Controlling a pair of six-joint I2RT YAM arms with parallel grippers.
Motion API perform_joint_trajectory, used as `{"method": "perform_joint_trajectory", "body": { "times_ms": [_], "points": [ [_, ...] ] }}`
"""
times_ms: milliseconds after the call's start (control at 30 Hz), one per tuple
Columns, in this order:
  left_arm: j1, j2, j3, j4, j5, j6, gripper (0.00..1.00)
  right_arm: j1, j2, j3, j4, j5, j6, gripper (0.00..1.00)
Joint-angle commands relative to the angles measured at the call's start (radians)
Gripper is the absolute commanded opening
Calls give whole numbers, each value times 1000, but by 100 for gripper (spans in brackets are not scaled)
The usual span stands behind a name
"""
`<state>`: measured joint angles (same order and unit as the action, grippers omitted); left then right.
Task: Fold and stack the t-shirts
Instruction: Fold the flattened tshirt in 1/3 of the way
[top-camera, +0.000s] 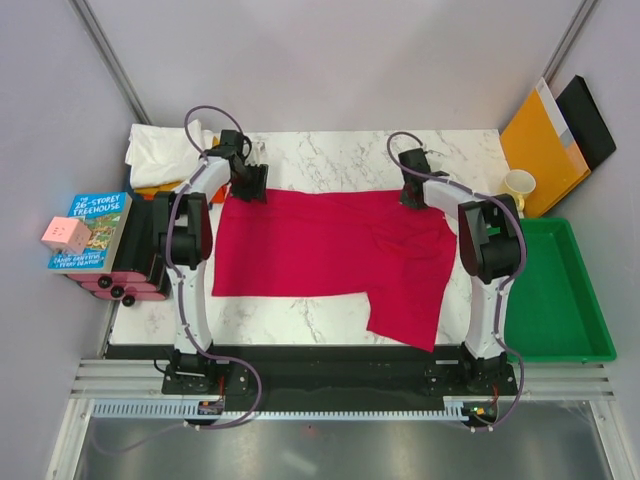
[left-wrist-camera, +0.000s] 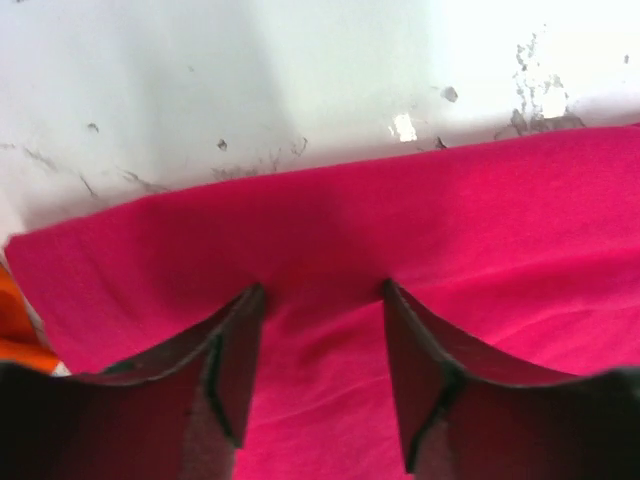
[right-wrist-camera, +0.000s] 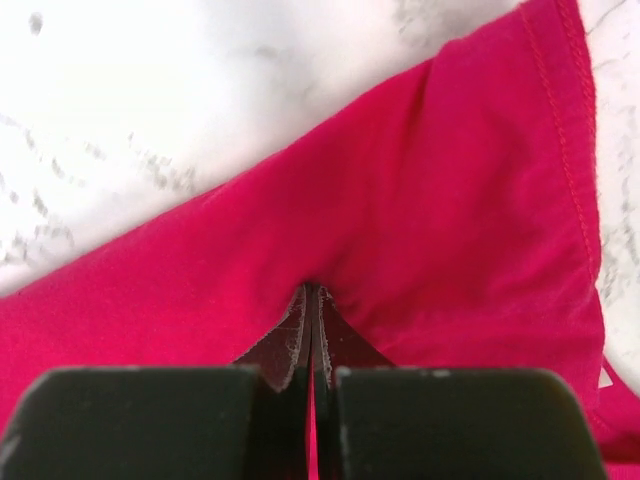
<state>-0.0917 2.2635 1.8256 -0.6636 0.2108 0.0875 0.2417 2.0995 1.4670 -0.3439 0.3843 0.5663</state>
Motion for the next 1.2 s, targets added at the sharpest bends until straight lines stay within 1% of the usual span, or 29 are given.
{"method": "perform_joint_trajectory", "body": {
  "times_ms": [0, 133, 233, 267, 300, 333, 367, 400, 467, 533, 567, 600, 633, 667, 700, 733, 767, 800, 833, 867, 900, 933, 967, 1000, 1033, 1067, 1100, 1133, 1167],
  "points": [
    [-3, 79, 102, -89, -2, 34, 51, -73, 97, 53, -112, -7, 1, 0],
    [-5, 154, 228, -158, 9, 31, 50, -96, 161, 166, -153, -18, -16, 0],
    [-8, 228, 413, -220, 6, 37, 50, -102, 230, 291, -194, -30, -29, 0],
    [-9, 244, 452, -232, 2, 41, 50, -102, 269, 326, -205, -32, -29, 0],
    [-11, 266, 490, -255, -4, 47, 52, -104, 289, 396, -225, -47, -28, 0],
    [-13, 301, 561, -263, -10, 54, 53, -104, 309, 432, -236, -54, -29, 0],
    [-13, 320, 593, -269, -11, 58, 55, -102, 345, 466, -247, -62, -28, 0],
    [-14, 330, 615, -274, -14, 61, 56, -102, 362, 527, -262, -68, -25, 0],
    [-14, 366, 659, -272, -39, 70, 58, -102, 408, 581, -277, -77, -25, 0],
    [-14, 373, 670, -269, -44, 78, 61, -102, 432, 634, -285, -93, -31, 1],
    [-14, 370, 670, -269, -45, 81, 67, -102, 432, 644, -285, -90, -32, 1],
    [-13, 358, 667, -263, -59, 75, 70, -102, 413, 618, -277, -90, -32, 1],
    [-6, 338, 643, -251, -51, 43, 75, -101, 381, 572, -200, -91, -39, 1],
    [4, 271, 614, -205, -28, 25, 83, -96, 267, 500, -122, -99, -48, 9],
    [18, 231, 577, -162, -16, 3, 87, -90, 205, 354, -45, -99, -52, 16],
    [23, 190, 496, -127, -8, -20, 92, -84, 153, 307, 51, -93, -60, 24],
    [26, 144, 462, -93, -1, -23, 98, -78, 83, 284, 63, -88, -62, 34],
    [29, 72, 434, -44, 4, -26, 99, -73, 52, 270, 62, -88, -63, 38],
    [30, 35, 395, -30, 15, -35, 100, -70, 22, 257, 60, -87, -63, 44],
    [32, 7, 382, -28, 24, -37, 100, -61, -42, 245, 62, -85, -63, 52],
    [32, -48, 370, -28, 27, -37, 100, -56, -76, 212, 60, -75, -62, 55],
    [32, -82, 326, -27, 24, -40, 100, -45, -113, 193, 60, -71, -66, 59],
    [32, -113, 296, -27, 19, -40, 100, -24, -186, 147, 54, -61, -72, 66],
    [32, -192, 261, -27, 16, -38, 100, -12, -225, 118, 42, -38, -72, 70],
    [32, -229, 165, -28, 18, -26, 100, 11, -302, 86, 36, -30, -74, 76],
    [32, -281, 106, -24, 21, -20, 100, 24, -343, 17, 29, -16, -85, 77],
    [32, -324, -29, -13, 24, -14, 100, 34, -381, -20, 14, 13, -86, 77],
    [32, -416, -101, -10, 32, -11, 100, 45, -459, -57, -3, 27, -86, 78],
    [32, -458, -174, -4, 36, -5, 100, 60, -499, -139, -13, 25, -83, 77]
  ]
}}
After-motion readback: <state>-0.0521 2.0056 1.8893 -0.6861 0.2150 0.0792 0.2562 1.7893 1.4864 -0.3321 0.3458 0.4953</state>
